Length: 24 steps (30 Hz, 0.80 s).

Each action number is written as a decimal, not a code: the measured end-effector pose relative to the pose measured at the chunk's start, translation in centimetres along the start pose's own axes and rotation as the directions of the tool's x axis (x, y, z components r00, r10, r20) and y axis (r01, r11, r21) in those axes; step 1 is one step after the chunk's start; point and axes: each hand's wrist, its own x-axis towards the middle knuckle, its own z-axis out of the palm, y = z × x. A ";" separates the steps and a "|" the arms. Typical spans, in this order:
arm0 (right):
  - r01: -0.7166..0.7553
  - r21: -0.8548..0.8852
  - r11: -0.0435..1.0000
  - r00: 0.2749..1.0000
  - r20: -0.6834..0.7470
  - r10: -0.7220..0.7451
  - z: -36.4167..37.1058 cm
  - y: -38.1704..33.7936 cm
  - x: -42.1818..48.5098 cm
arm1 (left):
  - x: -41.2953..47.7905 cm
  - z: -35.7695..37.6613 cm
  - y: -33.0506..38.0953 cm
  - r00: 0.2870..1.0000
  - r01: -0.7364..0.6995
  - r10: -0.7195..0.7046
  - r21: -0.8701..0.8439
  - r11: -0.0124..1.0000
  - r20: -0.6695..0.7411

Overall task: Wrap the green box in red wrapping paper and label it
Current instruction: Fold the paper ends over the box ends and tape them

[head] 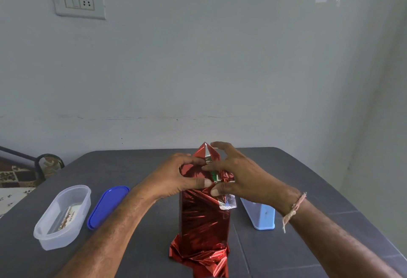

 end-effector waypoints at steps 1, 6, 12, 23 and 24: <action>0.003 0.005 1.000 1.000 0.002 -0.003 -0.1 0.1 0.0 | 0.0 0.0 0.0 1.000 -0.007 0.008 -0.017 1.000 0.010; 0.023 0.070 0.997 1.000 0.007 -0.023 -0.1 0.6 -0.1 | 0.0 0.5 -0.5 0.999 0.031 -0.029 -0.081 0.996 0.018; 0.032 0.095 0.995 0.999 0.004 -0.033 0.5 1.0 -0.5 | 0.2 0.7 -1.5 0.998 0.065 -0.065 -0.138 0.988 0.004; 0.015 0.147 0.989 0.998 -0.062 -0.006 1.5 1.2 -1.5 | 0.3 1.6 -1.4 0.999 0.043 -0.048 -0.175 0.984 -0.024; 0.017 0.162 0.987 0.998 -0.065 -0.006 1.5 1.2 -1.5 | 0.3 1.7 -1.5 0.998 0.041 -0.047 -0.180 0.983 -0.029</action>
